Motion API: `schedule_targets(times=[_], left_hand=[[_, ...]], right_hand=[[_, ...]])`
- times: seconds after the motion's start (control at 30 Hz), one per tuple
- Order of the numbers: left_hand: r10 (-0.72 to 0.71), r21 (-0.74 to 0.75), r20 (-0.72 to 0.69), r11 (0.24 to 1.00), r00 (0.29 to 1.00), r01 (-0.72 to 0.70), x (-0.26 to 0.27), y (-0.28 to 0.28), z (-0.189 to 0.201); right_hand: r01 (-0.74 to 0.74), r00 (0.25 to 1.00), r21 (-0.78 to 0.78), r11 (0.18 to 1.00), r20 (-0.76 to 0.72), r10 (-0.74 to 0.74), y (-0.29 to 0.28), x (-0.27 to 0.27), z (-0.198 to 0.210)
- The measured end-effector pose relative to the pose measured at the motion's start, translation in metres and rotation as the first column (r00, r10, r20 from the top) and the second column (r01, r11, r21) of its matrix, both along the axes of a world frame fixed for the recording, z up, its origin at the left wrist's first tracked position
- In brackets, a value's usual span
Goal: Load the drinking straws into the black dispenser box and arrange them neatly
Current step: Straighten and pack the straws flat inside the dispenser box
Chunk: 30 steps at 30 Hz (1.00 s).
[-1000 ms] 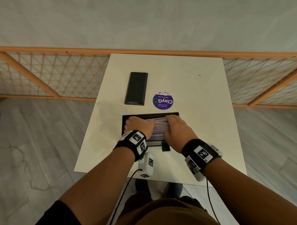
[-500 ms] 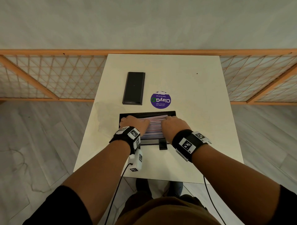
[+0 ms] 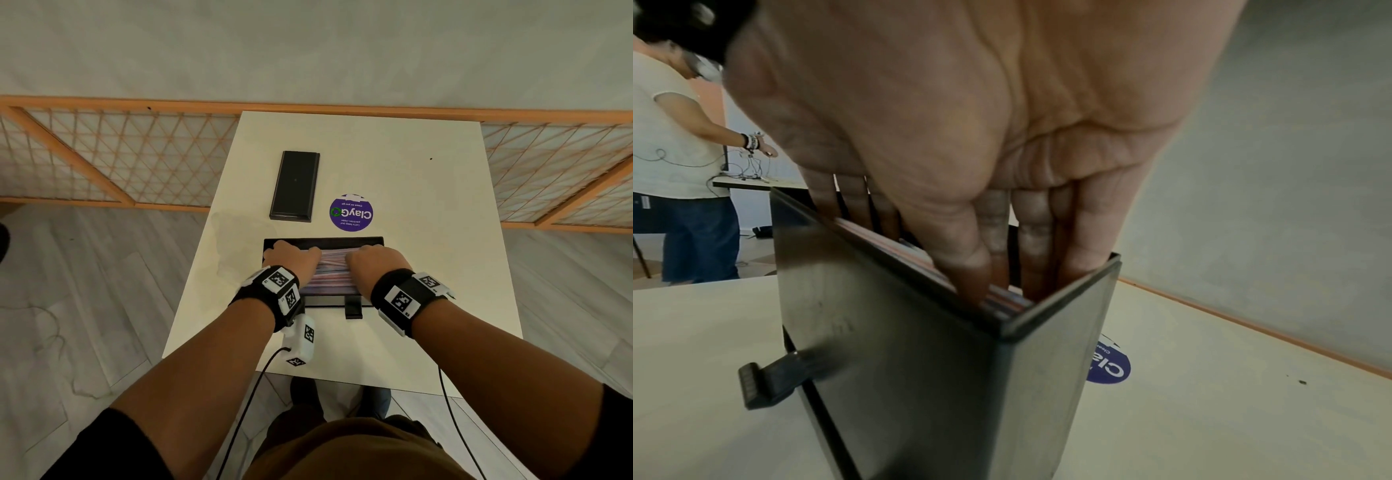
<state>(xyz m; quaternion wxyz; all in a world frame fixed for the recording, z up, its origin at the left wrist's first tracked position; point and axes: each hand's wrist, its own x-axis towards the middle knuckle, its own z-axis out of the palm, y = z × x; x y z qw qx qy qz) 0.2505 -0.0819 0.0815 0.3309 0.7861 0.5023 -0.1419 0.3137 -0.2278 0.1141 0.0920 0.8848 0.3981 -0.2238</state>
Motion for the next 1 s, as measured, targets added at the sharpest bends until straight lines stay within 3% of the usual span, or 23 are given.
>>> schedule_targets(times=[0.27, 0.57, 0.83, 1.0], left_hand=[[0.043, 0.013, 0.026, 0.999, 0.999, -0.043, -0.006, -0.013, 0.0], [0.141, -0.114, 0.162, 0.986, 0.977, -0.123, -0.013, 0.007, -0.002], [-0.094, -0.019, 0.098, 0.995, 0.991, 0.096, -0.015, 0.041, 0.039], [-0.25, 0.08, 0.085, 0.967, 0.965, 0.243, -0.011, 0.05, 0.04]], right_hand=[[0.006, 1.0, -0.031, 1.0, -0.01, -0.007, 0.001, -0.001, 0.007], [-0.013, 1.0, -0.019, 1.0, -0.002, 0.013, -0.002, 0.0, 0.008], [0.01, 1.0, 0.091, 0.996, -0.022, -0.008, -0.005, 0.01, -0.001], [0.08, 0.996, 0.124, 0.989, -0.059, -0.073, 0.001, 0.023, -0.004]])
